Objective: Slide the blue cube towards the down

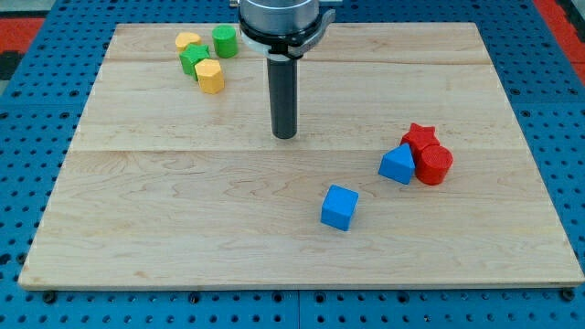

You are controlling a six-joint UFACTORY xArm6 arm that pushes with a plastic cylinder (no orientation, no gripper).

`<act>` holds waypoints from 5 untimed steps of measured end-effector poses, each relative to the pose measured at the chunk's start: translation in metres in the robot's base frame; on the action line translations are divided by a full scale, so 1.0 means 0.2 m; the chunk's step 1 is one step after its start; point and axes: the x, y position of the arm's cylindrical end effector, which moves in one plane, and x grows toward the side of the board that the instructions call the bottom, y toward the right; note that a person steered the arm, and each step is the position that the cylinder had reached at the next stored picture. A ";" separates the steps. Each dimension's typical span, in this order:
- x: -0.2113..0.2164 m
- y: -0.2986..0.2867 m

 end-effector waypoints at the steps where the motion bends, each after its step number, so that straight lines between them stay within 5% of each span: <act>1: 0.01 0.07; 3: 0.36 0.09; 5: 0.36 0.09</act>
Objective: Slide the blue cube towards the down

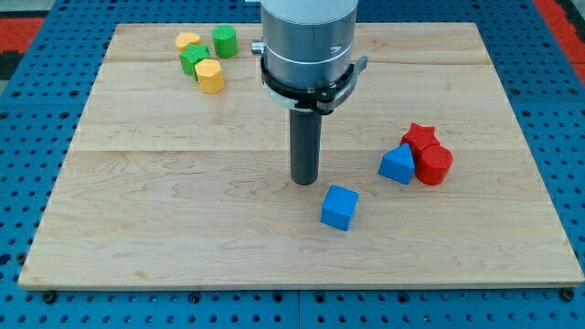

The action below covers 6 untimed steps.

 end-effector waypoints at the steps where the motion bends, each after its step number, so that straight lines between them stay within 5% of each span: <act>1: 0.04 0.01; 4: 0.05 0.00; 6: 0.24 0.06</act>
